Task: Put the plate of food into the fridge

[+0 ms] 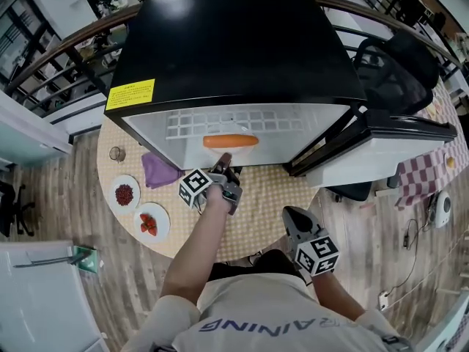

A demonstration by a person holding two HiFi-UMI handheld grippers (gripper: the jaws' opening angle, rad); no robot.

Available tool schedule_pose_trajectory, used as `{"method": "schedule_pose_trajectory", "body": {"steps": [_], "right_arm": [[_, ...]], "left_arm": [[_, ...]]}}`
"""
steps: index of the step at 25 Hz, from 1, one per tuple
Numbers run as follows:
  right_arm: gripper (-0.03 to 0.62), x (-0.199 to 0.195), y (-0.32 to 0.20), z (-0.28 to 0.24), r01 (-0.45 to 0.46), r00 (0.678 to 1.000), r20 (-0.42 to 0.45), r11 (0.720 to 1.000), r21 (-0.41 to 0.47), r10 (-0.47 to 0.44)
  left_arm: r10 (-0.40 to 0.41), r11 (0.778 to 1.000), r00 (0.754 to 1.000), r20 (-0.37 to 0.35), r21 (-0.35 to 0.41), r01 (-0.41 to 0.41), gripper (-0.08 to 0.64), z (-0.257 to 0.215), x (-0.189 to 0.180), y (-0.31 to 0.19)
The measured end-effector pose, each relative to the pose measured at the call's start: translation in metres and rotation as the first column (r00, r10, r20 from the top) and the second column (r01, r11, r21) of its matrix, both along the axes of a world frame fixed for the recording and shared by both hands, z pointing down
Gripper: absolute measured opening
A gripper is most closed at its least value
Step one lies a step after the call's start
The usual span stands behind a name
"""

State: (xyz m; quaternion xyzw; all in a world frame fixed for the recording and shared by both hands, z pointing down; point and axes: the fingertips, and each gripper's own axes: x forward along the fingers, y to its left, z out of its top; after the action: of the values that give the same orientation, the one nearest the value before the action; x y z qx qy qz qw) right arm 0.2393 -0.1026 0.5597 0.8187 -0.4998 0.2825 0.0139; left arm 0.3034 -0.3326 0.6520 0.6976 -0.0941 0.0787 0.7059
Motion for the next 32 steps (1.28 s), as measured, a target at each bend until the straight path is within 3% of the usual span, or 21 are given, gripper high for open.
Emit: {"method": "schedule_pose_trajectory", "body": {"steps": [16, 19, 24, 28, 32], "right_arm": [[0.020, 0.016, 0.008, 0.005, -0.044, 0.999, 0.012, 0.999, 0.013, 0.044], [0.020, 0.015, 0.006, 0.006, -0.036, 0.999, 0.016, 0.999, 0.012, 0.036], [0.020, 0.013, 0.003, 0.007, -0.023, 0.999, 0.023, 1.000, 0.014, 0.023], [0.020, 0.011, 0.000, 0.008, -0.009, 1.000, 0.027, 1.000, 0.015, 0.009], [0.020, 0.011, -0.001, 0.008, -0.003, 1.000, 0.028, 1.000, 0.015, 0.003]], "left_arm": [[0.002, 0.999, 0.990, 0.141, 0.051, -0.009, 0.035, 0.021, 0.032, -0.023], [0.004, 0.999, 0.990, 0.140, 0.048, -0.011, 0.038, 0.021, 0.033, -0.025], [0.071, 0.993, 0.989, 0.133, 0.079, -0.082, 0.043, 0.020, 0.034, -0.020], [0.192, 0.960, 0.974, 0.121, 0.183, -0.212, 0.133, 0.015, 0.036, -0.010], [0.306, 0.884, 0.933, 0.187, 0.308, -0.352, 0.167, 0.015, 0.033, -0.001]]}}
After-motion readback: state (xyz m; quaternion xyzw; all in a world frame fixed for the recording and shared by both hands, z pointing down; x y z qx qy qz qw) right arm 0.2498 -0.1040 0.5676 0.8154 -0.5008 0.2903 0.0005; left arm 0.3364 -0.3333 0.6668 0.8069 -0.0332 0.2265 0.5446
